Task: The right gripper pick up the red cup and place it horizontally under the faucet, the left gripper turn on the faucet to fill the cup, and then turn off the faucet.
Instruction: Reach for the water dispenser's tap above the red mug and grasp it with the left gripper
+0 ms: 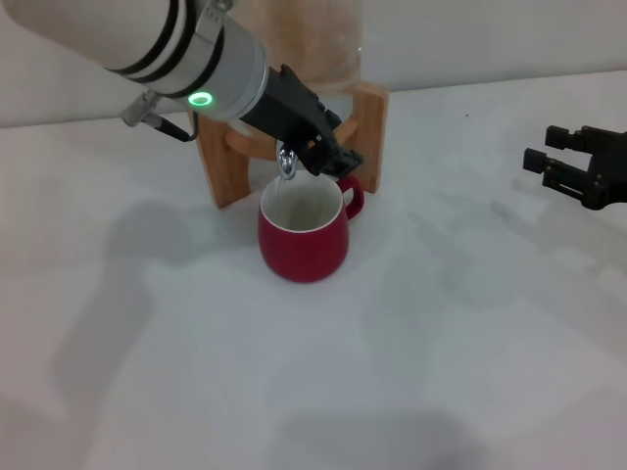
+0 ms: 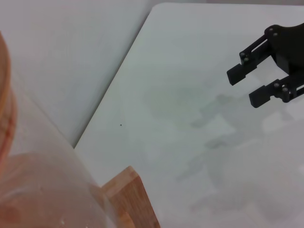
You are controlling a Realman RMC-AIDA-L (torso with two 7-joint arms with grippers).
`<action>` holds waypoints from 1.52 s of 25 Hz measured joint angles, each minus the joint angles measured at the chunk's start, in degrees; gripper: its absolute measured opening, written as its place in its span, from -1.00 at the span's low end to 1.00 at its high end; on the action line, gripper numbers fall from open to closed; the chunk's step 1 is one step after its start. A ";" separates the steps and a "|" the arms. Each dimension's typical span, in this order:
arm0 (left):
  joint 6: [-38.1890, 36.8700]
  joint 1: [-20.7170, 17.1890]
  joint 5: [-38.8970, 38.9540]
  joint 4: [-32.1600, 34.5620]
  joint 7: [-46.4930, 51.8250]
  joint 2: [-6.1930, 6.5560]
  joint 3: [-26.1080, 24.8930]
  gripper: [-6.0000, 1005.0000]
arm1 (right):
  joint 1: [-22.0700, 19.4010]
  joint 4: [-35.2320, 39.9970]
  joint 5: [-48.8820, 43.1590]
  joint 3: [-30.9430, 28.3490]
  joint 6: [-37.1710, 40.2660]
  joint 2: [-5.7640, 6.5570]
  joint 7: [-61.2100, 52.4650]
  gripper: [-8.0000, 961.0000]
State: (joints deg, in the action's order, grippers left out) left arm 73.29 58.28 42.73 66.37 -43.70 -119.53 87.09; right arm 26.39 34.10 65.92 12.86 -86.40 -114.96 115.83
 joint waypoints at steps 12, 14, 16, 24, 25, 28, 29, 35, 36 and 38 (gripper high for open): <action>1.77 -0.44 -0.01 1.62 0.79 0.00 0.58 0.00 | -0.10 0.00 0.00 0.11 0.00 0.00 -0.10 -0.02; 2.09 -0.45 0.01 1.68 1.07 0.01 0.99 0.00 | -0.12 0.00 0.00 0.18 0.00 0.00 -0.17 -0.02; 2.38 -0.46 -0.32 1.97 1.68 0.03 1.60 0.00 | -0.12 0.00 0.00 0.20 0.00 0.00 -0.23 -0.02; 3.35 -0.70 -1.83 2.38 2.83 -0.02 2.09 0.00 | -0.10 0.00 -0.15 0.32 0.67 0.00 -0.39 -0.02; 3.40 -0.73 -1.89 2.41 2.85 -0.02 2.17 0.00 | -0.11 0.01 -0.15 0.32 0.69 0.00 -0.40 -0.02; 3.44 -1.02 -2.20 2.94 2.98 0.00 2.54 0.00 | -0.11 0.01 -0.15 0.32 0.71 0.00 -0.41 -0.02; 3.44 -1.17 -2.36 3.21 3.05 0.00 2.58 0.00 | -0.11 0.00 -0.15 0.32 0.71 0.01 -0.42 -0.02; 2.85 -1.89 -3.43 5.35 3.42 0.01 2.62 0.00 | -0.10 0.00 -0.11 0.32 0.72 0.08 -0.44 -0.02; 2.76 -1.90 -3.60 5.58 3.44 0.01 2.61 0.00 | -0.10 0.01 -0.09 0.32 0.74 0.09 -0.44 -0.02; 2.54 -1.88 -3.81 5.90 3.48 0.01 2.61 0.00 | -0.10 0.01 -0.09 0.32 0.75 0.09 -0.44 -0.02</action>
State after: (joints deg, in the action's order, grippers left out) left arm 75.83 56.40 38.92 72.28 -40.22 -119.52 89.70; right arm 26.28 34.10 65.82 13.19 -85.65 -114.87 115.40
